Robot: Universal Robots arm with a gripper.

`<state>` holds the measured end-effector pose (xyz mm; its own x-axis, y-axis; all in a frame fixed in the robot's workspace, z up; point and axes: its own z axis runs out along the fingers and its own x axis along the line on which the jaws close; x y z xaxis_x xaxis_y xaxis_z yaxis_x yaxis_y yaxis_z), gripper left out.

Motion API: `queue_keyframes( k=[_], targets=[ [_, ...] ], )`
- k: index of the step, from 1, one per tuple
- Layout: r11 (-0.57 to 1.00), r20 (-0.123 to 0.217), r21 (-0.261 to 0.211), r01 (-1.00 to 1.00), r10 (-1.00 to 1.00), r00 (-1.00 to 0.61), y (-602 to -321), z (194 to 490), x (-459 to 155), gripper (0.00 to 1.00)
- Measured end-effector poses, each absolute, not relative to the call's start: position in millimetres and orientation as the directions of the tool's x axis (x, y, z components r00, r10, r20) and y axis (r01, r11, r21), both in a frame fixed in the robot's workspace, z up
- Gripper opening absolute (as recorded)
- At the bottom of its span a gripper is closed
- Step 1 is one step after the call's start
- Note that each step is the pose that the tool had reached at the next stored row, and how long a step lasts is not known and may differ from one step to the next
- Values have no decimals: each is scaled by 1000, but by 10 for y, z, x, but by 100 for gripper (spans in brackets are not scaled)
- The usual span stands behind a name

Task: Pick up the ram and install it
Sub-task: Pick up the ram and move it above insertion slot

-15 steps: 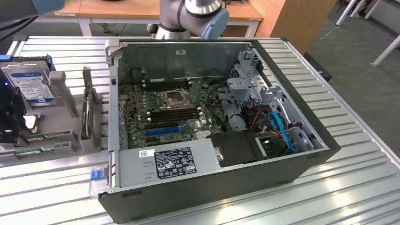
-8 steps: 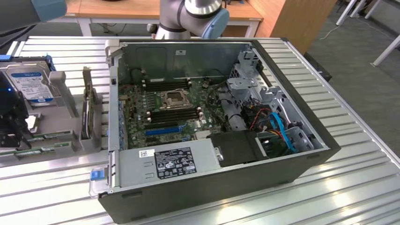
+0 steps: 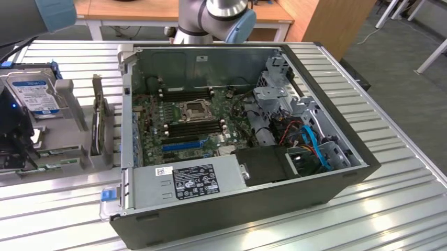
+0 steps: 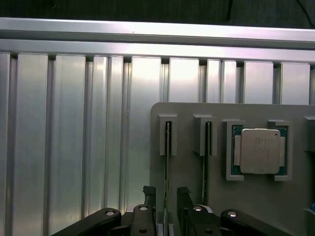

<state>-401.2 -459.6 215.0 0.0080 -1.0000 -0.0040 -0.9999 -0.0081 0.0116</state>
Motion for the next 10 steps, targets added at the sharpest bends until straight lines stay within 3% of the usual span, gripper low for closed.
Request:
queue_keyframes(
  k=[10],
  targets=[
    [-8, -4, 12, -1000, -1000, 8, -4597, 2138, -3983, 31]
  ],
)
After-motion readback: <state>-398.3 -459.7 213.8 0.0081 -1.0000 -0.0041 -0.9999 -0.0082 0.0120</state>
